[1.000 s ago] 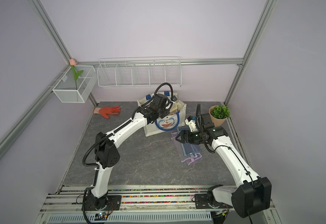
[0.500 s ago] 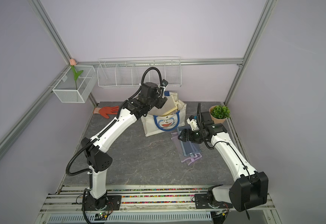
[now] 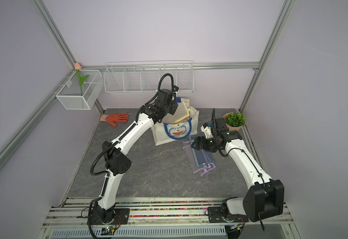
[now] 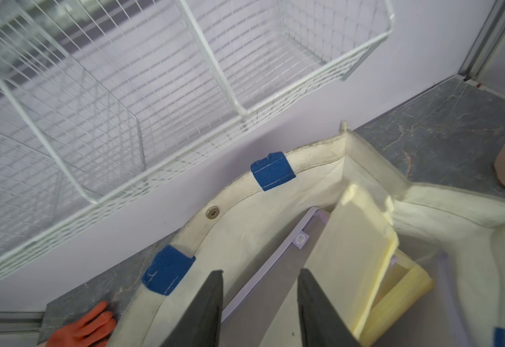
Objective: Put the pencil pouch into the canvas bag
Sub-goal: Place the pencil pouch in the canvas bag, then move the pencil pouches to the center of the board.
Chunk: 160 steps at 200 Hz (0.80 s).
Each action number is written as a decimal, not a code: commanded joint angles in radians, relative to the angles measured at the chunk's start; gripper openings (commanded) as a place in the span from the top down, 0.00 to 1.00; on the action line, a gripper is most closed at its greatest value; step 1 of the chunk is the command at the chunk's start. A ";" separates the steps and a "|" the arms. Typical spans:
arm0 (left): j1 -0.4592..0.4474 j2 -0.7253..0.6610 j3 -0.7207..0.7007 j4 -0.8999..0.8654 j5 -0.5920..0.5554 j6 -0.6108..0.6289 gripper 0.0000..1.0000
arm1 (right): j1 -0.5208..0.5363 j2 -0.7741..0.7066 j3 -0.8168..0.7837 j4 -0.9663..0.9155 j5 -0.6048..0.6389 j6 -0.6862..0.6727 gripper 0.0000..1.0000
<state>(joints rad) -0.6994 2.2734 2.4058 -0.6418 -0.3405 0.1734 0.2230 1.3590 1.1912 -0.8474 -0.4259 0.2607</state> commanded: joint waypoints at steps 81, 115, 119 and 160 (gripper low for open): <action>0.031 0.109 0.071 0.069 -0.007 -0.027 0.64 | -0.042 0.025 -0.016 0.017 0.006 -0.029 0.19; 0.021 0.002 -0.003 0.096 0.000 -0.016 0.58 | -0.070 0.064 -0.024 0.048 0.024 -0.035 0.19; 0.017 -0.015 -0.020 0.101 0.000 -0.013 0.58 | -0.074 0.072 -0.025 0.054 0.025 -0.034 0.19; -0.051 -0.218 -0.240 0.105 -0.032 -0.058 0.52 | -0.119 0.200 -0.016 0.132 0.035 -0.042 0.19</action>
<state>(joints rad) -0.6987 2.2047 2.2814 -0.5610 -0.3519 0.1566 0.1223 1.4876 1.1816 -0.7811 -0.4091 0.2523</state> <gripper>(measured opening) 0.470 0.808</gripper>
